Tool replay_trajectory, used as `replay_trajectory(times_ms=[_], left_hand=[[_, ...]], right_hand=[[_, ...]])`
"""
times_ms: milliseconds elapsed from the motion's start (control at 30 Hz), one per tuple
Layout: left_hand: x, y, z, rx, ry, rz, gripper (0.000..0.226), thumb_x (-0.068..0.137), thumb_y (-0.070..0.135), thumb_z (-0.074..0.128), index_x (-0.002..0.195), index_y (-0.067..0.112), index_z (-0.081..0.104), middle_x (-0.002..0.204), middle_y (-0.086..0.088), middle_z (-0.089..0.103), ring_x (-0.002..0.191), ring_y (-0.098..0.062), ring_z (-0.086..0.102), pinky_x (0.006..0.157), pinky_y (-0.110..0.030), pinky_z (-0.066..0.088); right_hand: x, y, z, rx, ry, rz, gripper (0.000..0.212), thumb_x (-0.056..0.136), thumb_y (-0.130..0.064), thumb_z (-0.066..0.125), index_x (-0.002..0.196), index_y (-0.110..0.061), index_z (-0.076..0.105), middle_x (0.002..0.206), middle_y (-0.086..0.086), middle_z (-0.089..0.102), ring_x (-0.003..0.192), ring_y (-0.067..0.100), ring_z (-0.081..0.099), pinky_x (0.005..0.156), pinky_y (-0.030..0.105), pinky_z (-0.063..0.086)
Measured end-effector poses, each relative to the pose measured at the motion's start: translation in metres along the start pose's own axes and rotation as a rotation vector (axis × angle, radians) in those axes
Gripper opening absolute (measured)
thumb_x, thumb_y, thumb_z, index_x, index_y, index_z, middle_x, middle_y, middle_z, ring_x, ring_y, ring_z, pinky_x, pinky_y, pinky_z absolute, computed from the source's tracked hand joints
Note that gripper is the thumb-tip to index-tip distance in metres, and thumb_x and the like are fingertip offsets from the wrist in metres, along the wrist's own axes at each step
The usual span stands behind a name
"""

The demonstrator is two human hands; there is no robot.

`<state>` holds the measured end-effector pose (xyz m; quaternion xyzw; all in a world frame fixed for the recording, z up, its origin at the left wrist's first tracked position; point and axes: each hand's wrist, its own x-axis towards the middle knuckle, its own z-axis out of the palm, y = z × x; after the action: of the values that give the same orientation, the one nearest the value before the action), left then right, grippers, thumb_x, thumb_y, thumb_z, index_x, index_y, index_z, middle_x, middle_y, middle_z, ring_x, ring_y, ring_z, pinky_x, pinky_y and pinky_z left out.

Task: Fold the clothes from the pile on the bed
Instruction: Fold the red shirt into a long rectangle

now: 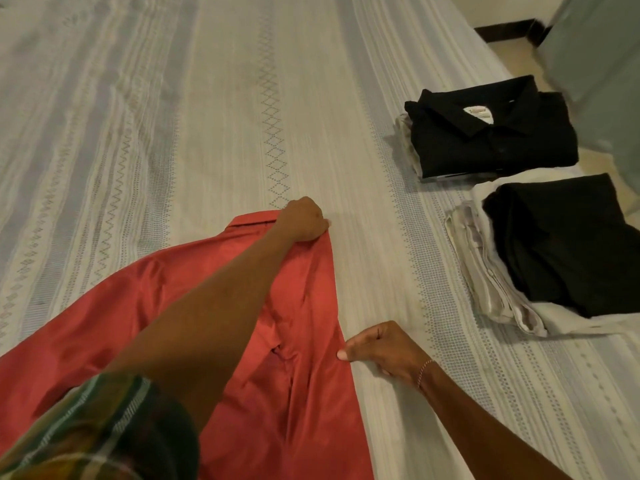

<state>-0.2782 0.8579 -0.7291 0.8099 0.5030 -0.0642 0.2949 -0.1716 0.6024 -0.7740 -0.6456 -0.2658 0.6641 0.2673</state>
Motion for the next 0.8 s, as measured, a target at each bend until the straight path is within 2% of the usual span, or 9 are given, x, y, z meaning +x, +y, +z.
replay_trajectory(times_ms=[100, 200, 267, 333, 367, 433, 567, 667, 800], left_hand=[[0.006, -0.004, 0.004, -0.132, 0.069, 0.004, 0.037, 0.100, 0.026, 0.060, 0.086, -0.007, 0.069, 0.085, -0.017, 0.067, 0.081, -0.029, 0.062, 0.078, -0.036, 0.050], [0.007, -0.011, 0.016, -0.224, 0.169, 0.075, 0.034, 0.100, 0.024, 0.061, 0.077, 0.000, 0.066, 0.068, -0.004, 0.060, 0.062, -0.016, 0.054, 0.067, -0.031, 0.044], [0.005, -0.015, 0.025, -0.256, 0.217, 0.116, 0.032, 0.100, 0.027, 0.060, 0.082, 0.003, 0.070, 0.069, 0.000, 0.060, 0.059, -0.007, 0.050, 0.064, -0.028, 0.040], [0.004, -0.021, 0.032, -0.255, 0.291, 0.162, 0.031, 0.100, 0.029, 0.060, 0.081, 0.006, 0.069, 0.069, 0.000, 0.061, 0.057, -0.006, 0.049, 0.061, -0.029, 0.039], [0.003, -0.023, 0.035, -0.243, 0.331, 0.186, 0.031, 0.101, 0.031, 0.059, 0.079, 0.009, 0.067, 0.066, 0.001, 0.060, 0.055, -0.008, 0.049, 0.060, -0.030, 0.038], [0.001, -0.026, 0.039, -0.160, 0.375, 0.206, 0.030, 0.102, 0.036, 0.056, 0.082, 0.014, 0.063, 0.065, 0.003, 0.059, 0.058, -0.013, 0.052, 0.058, -0.031, 0.037], [-0.005, -0.022, 0.044, 0.173, 0.470, 0.193, 0.034, 0.102, 0.044, 0.052, 0.104, 0.011, 0.060, 0.084, -0.002, 0.061, 0.074, -0.021, 0.058, 0.062, -0.039, 0.048], [-0.014, -0.020, 0.051, 0.465, 0.622, 0.374, 0.032, 0.099, 0.038, 0.058, 0.107, 0.007, 0.062, 0.096, -0.010, 0.062, 0.083, -0.025, 0.056, 0.072, -0.038, 0.048], [-0.047, -0.020, 0.075, 0.576, 0.613, 0.698, 0.028, 0.100, 0.033, 0.053, 0.093, 0.008, 0.062, 0.088, -0.011, 0.058, 0.078, -0.026, 0.052, 0.068, -0.040, 0.043]], right_hand=[[0.002, 0.003, -0.002, 0.002, -0.013, -0.006, 0.030, 0.070, -0.027, 0.091, 0.089, -0.006, 0.081, 0.047, -0.001, 0.059, 0.035, 0.008, 0.038, 0.041, 0.021, 0.026], [0.004, 0.006, -0.004, 0.020, -0.022, -0.015, 0.027, 0.073, -0.025, 0.089, 0.089, -0.006, 0.080, 0.047, -0.002, 0.058, 0.036, 0.008, 0.037, 0.042, 0.021, 0.027], [0.007, 0.009, -0.004, 0.040, -0.028, -0.023, 0.028, 0.071, -0.028, 0.090, 0.087, -0.007, 0.081, 0.047, -0.001, 0.056, 0.037, 0.009, 0.035, 0.050, 0.025, 0.029], [0.010, 0.012, -0.004, 0.060, -0.032, -0.030, 0.025, 0.071, -0.029, 0.090, 0.083, -0.009, 0.081, 0.047, 0.001, 0.053, 0.038, 0.011, 0.034, 0.054, 0.028, 0.030], [0.010, 0.013, -0.005, 0.073, -0.031, -0.028, 0.023, 0.072, -0.027, 0.089, 0.083, -0.009, 0.081, 0.048, 0.002, 0.053, 0.038, 0.011, 0.034, 0.051, 0.027, 0.030], [0.011, 0.015, -0.005, 0.093, -0.023, -0.024, 0.021, 0.075, -0.023, 0.087, 0.084, -0.005, 0.080, 0.050, 0.005, 0.054, 0.037, 0.011, 0.036, 0.044, 0.023, 0.028], [0.010, 0.016, -0.003, 0.106, -0.013, -0.066, 0.029, 0.075, -0.028, 0.088, 0.085, -0.002, 0.079, 0.052, 0.007, 0.055, 0.037, 0.013, 0.037, 0.044, 0.025, 0.028], [0.008, 0.016, 0.000, 0.098, -0.004, -0.082, 0.031, 0.073, -0.029, 0.089, 0.086, -0.002, 0.079, 0.050, 0.004, 0.057, 0.036, 0.013, 0.037, 0.042, 0.024, 0.029], [0.010, 0.017, -0.002, 0.102, 0.033, -0.078, 0.019, 0.078, -0.021, 0.086, 0.080, -0.003, 0.079, 0.050, 0.008, 0.056, 0.035, 0.013, 0.038, 0.044, 0.027, 0.031]])
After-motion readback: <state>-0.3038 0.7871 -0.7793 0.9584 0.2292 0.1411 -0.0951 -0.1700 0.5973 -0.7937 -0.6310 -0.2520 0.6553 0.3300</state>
